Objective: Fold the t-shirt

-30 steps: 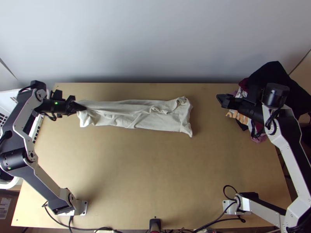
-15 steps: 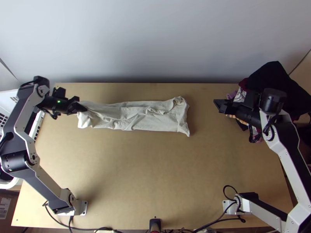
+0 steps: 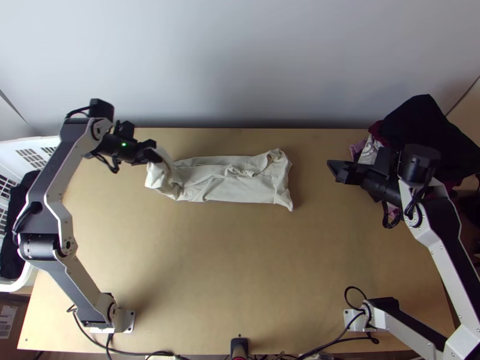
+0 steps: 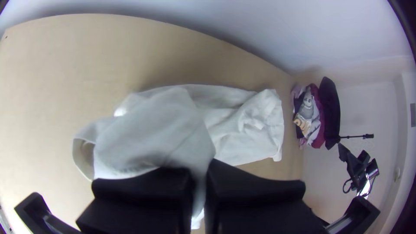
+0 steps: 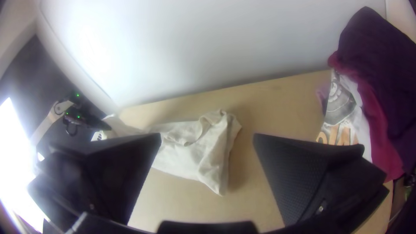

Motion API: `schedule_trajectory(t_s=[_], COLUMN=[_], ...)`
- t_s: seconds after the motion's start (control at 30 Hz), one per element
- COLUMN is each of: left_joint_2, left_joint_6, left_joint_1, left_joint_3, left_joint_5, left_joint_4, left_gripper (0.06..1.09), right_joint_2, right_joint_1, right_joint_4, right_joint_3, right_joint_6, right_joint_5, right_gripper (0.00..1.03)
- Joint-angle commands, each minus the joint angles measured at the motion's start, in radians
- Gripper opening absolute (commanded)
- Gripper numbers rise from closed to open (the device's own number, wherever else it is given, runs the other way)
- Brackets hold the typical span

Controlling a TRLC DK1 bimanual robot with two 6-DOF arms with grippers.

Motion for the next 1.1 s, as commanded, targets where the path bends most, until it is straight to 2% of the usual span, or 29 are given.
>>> schedule_trajectory(t_s=[0.0, 0.3, 0.53, 0.67, 1.07], left_joint_2=[0.044, 0.146, 0.273, 0.3, 0.42], left_joint_6=[-0.055, -0.138, -0.218, -0.284, -0.36], left_joint_1=[-0.141, -0.308, -0.44, -0.52, -0.692], left_joint_3=[0.078, 0.219, 0.397, 0.453, 0.501], left_joint_5=[-0.039, -0.092, -0.143, -0.151, -0.172], left_joint_4=[0.006, 0.008, 0.02, 0.113, 0.267], left_gripper=[0.1, 0.1, 0.1, 0.1, 0.1], right_joint_2=[-0.029, -0.061, -0.125, -0.153, -0.194], right_joint_1=[-0.003, 0.002, 0.005, 0.009, 0.009], right_joint_4=[0.0, 0.007, 0.035, 0.044, 0.064], right_joint_3=[-0.029, -0.081, -0.167, -0.216, -0.34], right_joint_6=[0.0, 0.002, 0.036, 0.042, 0.04], right_joint_5=[0.0, -0.001, -0.001, 0.0, 0.012], right_gripper=[0.99, 0.99, 0.99, 0.98, 0.98])
